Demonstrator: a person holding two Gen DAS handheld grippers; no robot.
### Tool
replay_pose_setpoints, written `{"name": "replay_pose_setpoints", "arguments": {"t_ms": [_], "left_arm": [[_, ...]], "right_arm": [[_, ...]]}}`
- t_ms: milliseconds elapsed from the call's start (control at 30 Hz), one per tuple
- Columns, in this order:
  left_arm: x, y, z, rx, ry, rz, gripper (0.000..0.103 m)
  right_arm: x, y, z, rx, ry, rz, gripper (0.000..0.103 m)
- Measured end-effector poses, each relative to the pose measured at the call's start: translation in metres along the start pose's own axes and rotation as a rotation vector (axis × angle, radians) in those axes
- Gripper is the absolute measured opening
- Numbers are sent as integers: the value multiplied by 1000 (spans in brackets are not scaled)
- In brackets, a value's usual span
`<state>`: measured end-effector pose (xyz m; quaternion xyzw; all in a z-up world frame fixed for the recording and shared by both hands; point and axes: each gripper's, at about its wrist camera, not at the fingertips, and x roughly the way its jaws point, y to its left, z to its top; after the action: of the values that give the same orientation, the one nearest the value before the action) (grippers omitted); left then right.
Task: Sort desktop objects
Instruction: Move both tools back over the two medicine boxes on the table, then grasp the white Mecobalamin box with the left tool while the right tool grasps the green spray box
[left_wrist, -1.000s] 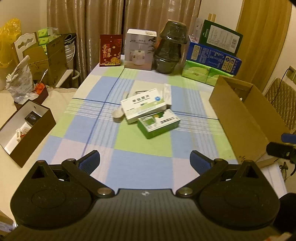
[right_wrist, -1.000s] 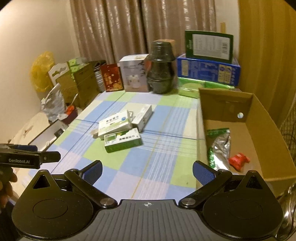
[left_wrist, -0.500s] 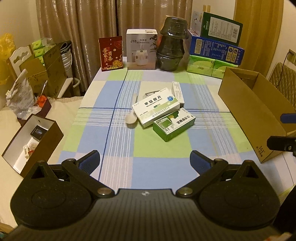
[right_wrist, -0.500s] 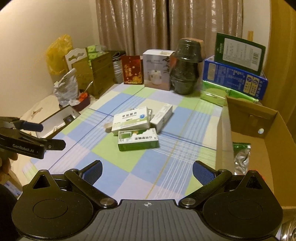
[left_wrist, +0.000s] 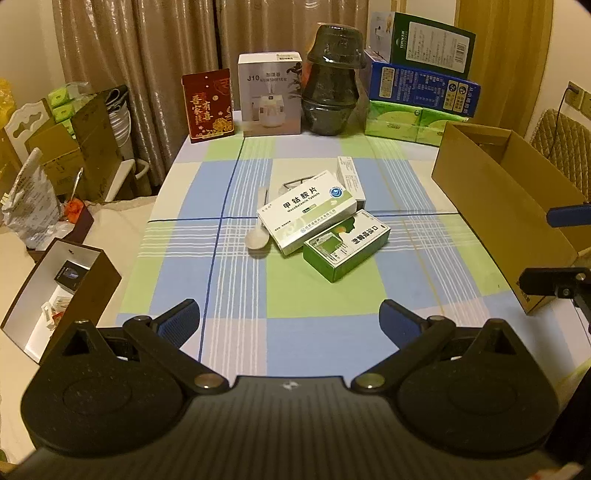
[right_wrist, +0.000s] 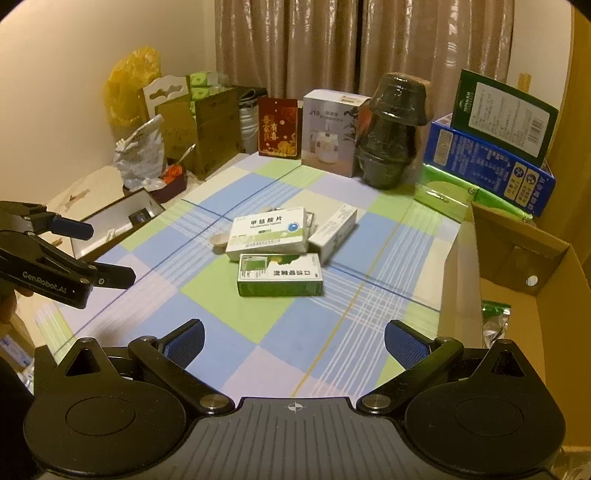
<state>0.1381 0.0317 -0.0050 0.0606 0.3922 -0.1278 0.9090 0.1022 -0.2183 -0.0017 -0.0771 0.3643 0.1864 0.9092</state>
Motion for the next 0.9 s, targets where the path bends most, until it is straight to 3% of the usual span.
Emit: {"name": "replay_pose_setpoints", "arguments": {"t_ms": [333, 900], "left_arm": [[26, 8, 10, 100, 23, -49, 101], [109, 24, 59, 501, 55, -130, 101]], "right_arm": [[25, 6, 9, -181, 19, 36, 101], [124, 15, 31, -746, 101, 181, 101]]}}
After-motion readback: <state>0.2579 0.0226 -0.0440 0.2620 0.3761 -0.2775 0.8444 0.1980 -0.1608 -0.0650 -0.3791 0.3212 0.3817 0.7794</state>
